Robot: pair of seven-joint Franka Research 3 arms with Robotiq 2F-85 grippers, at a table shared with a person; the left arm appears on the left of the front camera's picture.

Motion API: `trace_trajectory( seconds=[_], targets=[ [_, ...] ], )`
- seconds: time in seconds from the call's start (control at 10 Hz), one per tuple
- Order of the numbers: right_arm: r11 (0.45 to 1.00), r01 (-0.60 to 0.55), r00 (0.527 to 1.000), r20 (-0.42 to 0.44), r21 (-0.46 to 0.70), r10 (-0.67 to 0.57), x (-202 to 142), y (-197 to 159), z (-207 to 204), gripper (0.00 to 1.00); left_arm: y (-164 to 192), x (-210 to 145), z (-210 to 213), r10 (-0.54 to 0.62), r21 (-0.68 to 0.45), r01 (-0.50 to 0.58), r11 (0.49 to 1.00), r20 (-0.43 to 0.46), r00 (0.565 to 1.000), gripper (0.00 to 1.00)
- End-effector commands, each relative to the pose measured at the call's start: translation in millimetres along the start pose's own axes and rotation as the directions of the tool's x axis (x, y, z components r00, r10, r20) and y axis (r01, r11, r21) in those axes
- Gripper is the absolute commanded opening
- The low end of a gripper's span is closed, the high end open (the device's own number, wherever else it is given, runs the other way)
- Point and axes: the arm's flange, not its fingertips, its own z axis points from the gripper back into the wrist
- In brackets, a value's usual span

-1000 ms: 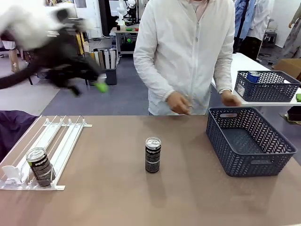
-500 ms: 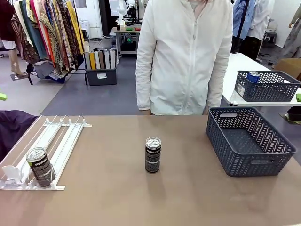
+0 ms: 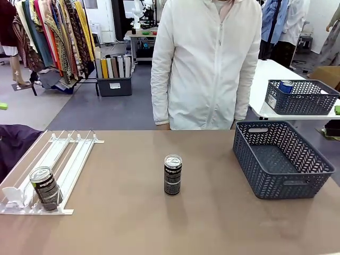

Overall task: Retrieve and store the cans from the dispenser.
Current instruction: Pick up one can from the Automatic Can Dispenser and place it in the middle of the table.

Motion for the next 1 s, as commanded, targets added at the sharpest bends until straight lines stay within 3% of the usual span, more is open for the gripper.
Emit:
trace_trajectory(
  seconds=[0.0, 0.8, 0.9],
  targets=[
    [1.000, -0.006, 1.000, 0.020, 0.020, 0.005, 5, 4, -2, 1.00, -7, -1, 7, 0.005, 0.045, -0.005, 0.999, -0.017, 1.000, 1.00],
    [1.000, -0.006, 1.000, 0.020, 0.020, 0.005, 5, 4, -2, 1.00, -5, -1, 4, -0.004, 0.036, 0.005, 0.999, -0.008, 1.000, 1.00],
    [1.000, -0.006, 1.000, 0.020, 0.020, 0.005, 5, 4, -2, 1.00, -24, -12, -15, -0.071, 0.283, 0.098, 0.954, -0.106, 0.992, 1.00]
  ],
)
